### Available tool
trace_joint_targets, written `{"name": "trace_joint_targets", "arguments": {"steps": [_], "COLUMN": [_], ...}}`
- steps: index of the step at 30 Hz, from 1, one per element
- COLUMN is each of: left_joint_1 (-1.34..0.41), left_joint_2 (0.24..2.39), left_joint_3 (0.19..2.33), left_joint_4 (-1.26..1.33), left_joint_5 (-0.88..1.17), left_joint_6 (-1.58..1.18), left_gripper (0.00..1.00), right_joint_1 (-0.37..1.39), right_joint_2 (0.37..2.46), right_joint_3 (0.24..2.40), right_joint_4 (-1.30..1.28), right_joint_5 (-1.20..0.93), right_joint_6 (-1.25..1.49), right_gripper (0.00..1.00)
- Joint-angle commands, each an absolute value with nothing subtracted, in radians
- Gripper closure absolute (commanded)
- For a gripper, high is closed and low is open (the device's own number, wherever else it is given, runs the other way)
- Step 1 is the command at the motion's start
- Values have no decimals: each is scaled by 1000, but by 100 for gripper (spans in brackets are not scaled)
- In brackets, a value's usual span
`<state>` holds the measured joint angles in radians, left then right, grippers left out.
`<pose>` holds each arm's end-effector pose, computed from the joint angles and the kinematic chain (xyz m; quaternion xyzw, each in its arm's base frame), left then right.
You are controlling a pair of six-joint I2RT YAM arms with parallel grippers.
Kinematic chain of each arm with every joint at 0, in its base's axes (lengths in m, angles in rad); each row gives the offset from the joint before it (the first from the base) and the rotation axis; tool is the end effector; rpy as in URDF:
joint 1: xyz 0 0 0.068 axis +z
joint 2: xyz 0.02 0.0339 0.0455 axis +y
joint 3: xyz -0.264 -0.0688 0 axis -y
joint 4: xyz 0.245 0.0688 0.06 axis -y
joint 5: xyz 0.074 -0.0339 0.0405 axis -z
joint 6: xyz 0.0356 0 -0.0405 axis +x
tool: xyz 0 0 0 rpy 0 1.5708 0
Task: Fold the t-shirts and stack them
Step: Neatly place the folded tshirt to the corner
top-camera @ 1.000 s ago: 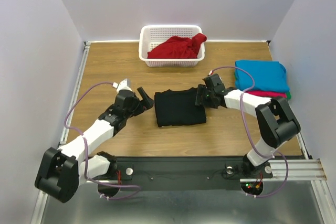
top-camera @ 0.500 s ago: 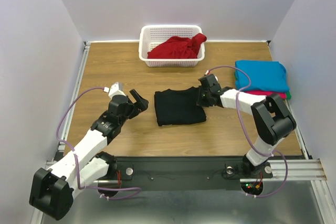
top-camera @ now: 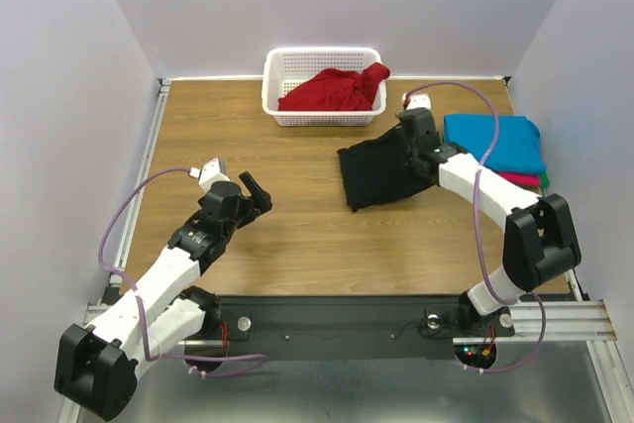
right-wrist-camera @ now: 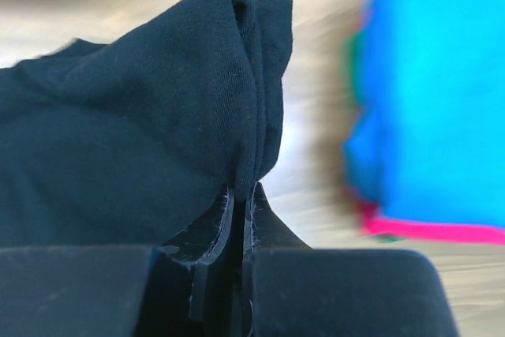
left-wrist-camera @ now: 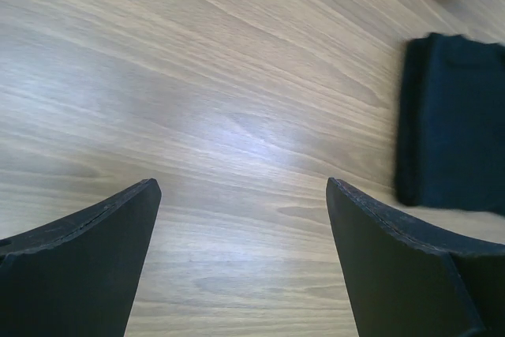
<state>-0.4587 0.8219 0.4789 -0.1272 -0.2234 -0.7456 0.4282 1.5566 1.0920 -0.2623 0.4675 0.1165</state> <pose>0.1721 -0.0762 0.2317 -0.1788 0.8300 -0.2161 0.4821 0.3171 0.1271 0.2510 -0.0440 0.8915 -0.0964 0.4406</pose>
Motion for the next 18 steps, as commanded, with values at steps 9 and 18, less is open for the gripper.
{"name": "trace_joint_targets", "arguments": {"steps": [9,18], "left_joint_1": [-459,-457], "left_joint_2": [845,856], "left_joint_3": [568,577], "left_joint_4": [-181,-195], "left_joint_5": [-307,-321], "left_joint_6": [-706,-707], "left_gripper": [2,2], "right_joint_1": [198,146], "right_joint_2": [1493,1506], "right_joint_3": [1356,1529], "right_joint_4": [-258,-342], "right_joint_5": [566,568], "right_joint_6": [-222,-296], "right_gripper": [100,100]}}
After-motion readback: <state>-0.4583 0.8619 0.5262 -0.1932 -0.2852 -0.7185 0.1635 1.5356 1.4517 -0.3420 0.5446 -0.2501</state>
